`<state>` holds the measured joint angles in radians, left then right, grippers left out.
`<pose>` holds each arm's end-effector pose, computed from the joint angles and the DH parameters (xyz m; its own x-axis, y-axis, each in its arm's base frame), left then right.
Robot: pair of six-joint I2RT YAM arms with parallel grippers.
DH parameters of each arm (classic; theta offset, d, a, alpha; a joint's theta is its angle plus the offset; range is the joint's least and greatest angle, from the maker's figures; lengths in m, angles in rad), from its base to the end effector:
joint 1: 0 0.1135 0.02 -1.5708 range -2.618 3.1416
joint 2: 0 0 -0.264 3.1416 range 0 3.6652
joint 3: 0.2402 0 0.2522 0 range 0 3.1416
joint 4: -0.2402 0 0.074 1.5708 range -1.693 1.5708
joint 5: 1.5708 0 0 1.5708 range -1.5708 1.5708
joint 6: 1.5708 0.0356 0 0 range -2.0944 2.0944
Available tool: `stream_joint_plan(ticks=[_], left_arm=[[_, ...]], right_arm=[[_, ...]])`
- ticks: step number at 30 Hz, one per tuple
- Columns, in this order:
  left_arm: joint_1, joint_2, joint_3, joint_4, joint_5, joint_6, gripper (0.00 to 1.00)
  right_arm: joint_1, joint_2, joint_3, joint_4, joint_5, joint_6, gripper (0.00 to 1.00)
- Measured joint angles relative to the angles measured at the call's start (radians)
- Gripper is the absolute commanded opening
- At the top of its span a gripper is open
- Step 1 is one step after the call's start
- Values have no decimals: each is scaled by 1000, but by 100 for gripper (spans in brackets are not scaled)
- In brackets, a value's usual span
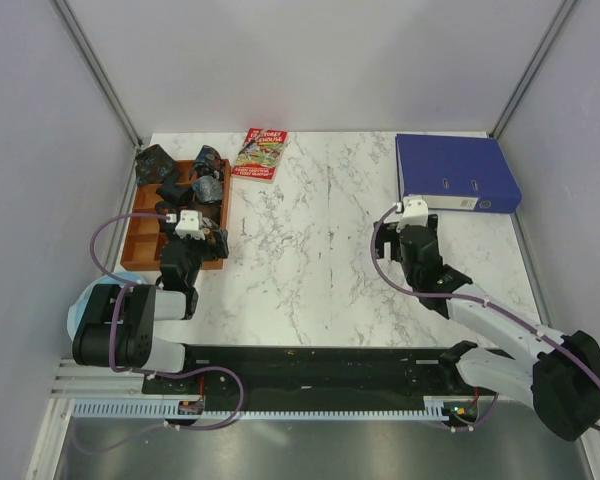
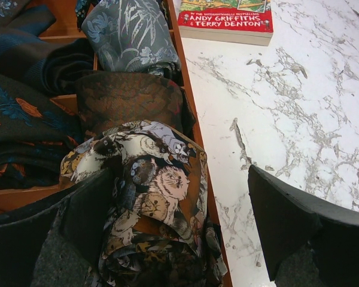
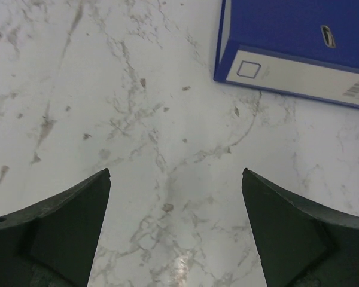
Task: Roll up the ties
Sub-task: Reset both arms
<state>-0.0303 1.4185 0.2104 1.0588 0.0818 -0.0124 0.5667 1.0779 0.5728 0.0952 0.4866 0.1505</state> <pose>0.2310 -0.0099 0.1504 -0.1500 -0.0078 -0.9886 0.1091 0.9937 -0.0244 0.2074 0.1122 0.2380 -0.3493 -0.0652 -0.9347 -0.0610 0.9970 -0.0467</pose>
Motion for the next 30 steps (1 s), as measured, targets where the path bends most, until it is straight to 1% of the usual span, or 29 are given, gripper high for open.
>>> stream_joint_plan(ticks=[4,7,12,16,20,26,30], left_arm=[[0,0,0,0,0,0,100],[0,0,0,0,0,0,100],[0,0,0,0,0,0,100],[0,0,0,0,-1,0,100],[0,0,0,0,-1,0,100],[0,0,0,0,-1,0,100],[0,0,0,0,-1,0,100]], right_arm=[[-75,-52,-150,103,-21,-98,98],[-149,-82,-253,202,-27,-131,98],[-215,-87,-352,344,-29,-175,98],[-282,-69,-423,470,-28,-172,98],[-312,-10,-473,638,-31,-143,98],[-394,181,-443,821,-89,-139,98],[-428,291,-418,938,-163,-147,98]])
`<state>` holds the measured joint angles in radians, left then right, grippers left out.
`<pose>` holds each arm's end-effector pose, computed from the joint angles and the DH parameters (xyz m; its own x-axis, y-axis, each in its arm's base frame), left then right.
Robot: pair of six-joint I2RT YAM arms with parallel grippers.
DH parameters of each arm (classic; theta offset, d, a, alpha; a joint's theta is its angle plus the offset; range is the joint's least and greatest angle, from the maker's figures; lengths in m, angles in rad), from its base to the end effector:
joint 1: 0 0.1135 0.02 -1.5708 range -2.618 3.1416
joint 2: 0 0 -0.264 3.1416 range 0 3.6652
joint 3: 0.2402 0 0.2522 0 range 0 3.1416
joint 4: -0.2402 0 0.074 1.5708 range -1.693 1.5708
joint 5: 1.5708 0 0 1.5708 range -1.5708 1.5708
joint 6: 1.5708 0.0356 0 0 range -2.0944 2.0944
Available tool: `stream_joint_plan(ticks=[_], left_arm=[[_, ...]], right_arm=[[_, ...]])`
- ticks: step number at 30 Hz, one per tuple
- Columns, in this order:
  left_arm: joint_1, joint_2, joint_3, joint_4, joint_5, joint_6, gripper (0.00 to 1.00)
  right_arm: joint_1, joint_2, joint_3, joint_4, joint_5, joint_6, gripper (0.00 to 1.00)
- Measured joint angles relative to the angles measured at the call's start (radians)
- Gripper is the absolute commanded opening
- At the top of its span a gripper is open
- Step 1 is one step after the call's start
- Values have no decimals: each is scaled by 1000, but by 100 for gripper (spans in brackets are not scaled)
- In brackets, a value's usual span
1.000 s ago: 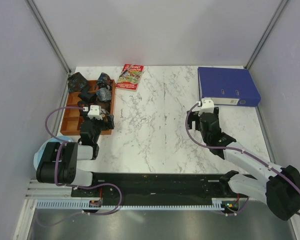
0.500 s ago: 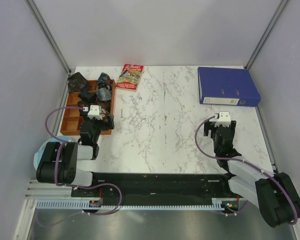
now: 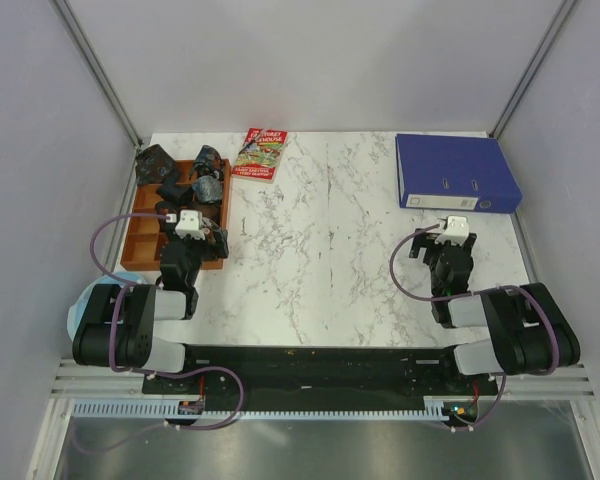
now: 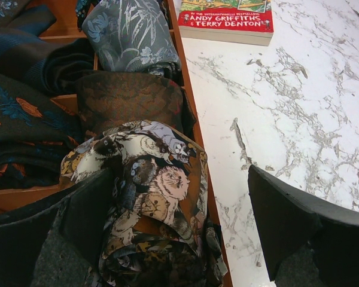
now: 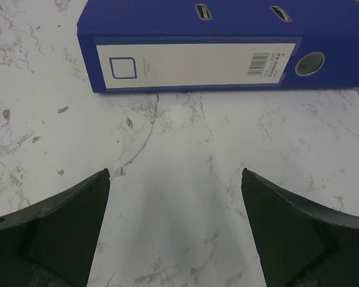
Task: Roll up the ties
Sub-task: Reset both arms
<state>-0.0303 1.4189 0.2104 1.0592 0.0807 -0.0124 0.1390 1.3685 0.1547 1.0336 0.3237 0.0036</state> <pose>0.2310 -0.0099 0.1504 -0.1500 -0.0078 -0.9887 0.1080 0.9939 -0.0242 0.2143 0.0185 0.1443 -0.1768 -0.0213 -0.9840 0.1792 0.9824 -0.0535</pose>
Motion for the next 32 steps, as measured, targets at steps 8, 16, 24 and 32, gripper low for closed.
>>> stream_joint_plan(ticks=[8,16,24,32], left_arm=[[0,0,0,0,0,0,100],[0,0,0,0,0,0,100],[0,0,0,0,0,0,100],[0,0,0,0,0,0,100]], right_arm=[[-19,151,12,144,-90,-21,98],[-22,151,61,137,-55,-16,98],[-22,151,61,132,-53,-16,98],[-25,151,61,132,-54,-16,98]])
